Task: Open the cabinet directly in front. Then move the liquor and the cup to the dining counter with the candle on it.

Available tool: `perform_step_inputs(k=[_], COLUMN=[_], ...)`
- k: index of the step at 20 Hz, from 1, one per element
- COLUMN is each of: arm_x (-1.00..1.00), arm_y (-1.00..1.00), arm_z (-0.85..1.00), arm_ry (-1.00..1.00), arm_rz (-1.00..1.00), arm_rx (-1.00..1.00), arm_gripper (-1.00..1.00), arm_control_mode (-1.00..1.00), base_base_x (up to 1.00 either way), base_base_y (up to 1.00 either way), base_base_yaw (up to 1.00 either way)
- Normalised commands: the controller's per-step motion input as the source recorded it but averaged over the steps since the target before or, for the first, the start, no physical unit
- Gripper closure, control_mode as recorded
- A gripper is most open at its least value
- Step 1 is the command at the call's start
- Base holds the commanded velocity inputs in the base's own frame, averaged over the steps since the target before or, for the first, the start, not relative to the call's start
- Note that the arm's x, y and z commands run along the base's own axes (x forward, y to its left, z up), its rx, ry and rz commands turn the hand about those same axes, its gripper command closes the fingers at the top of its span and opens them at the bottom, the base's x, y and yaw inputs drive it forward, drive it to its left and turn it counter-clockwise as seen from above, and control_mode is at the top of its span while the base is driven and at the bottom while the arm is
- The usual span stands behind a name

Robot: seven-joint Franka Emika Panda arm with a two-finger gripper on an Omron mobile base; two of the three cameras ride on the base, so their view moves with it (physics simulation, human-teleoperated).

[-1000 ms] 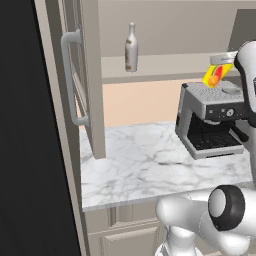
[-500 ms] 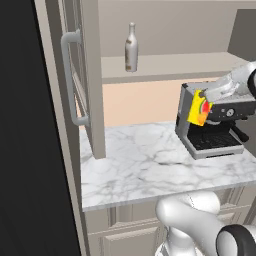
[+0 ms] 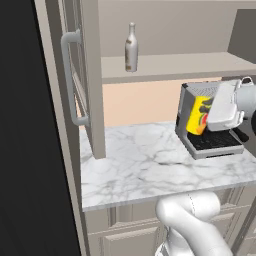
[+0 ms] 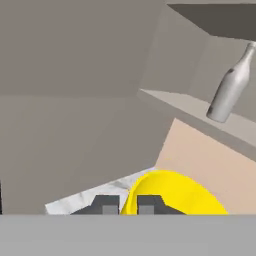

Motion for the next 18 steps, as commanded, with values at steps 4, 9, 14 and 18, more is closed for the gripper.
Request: perform_step_inputs(k=[4, 9, 14, 18], arm_x=[-0.02, -0.21, -0.13, 0.0], arm_y=[0.0, 0.0, 0.0, 0.0], arm_z=[0.0, 0.0, 0.0, 0.0], arm_ry=[-0.08, -0.09, -0.03, 0.0], arm_rz=[0.0, 0.0, 0.0, 0.0], arm_rx=[-0.01, 0.0, 0.0, 0.0], arm_gripper=[1.0, 1.0, 1.0, 1.0], arm_control_mode=[-1.0, -1.0, 1.0, 1.0], base_base_x=[0.0, 0.0, -0.67, -0.78], base_base_y=[0.0, 0.0, 0.23, 0.14], base_base_yaw=[0.0, 0.0, 0.28, 0.73])
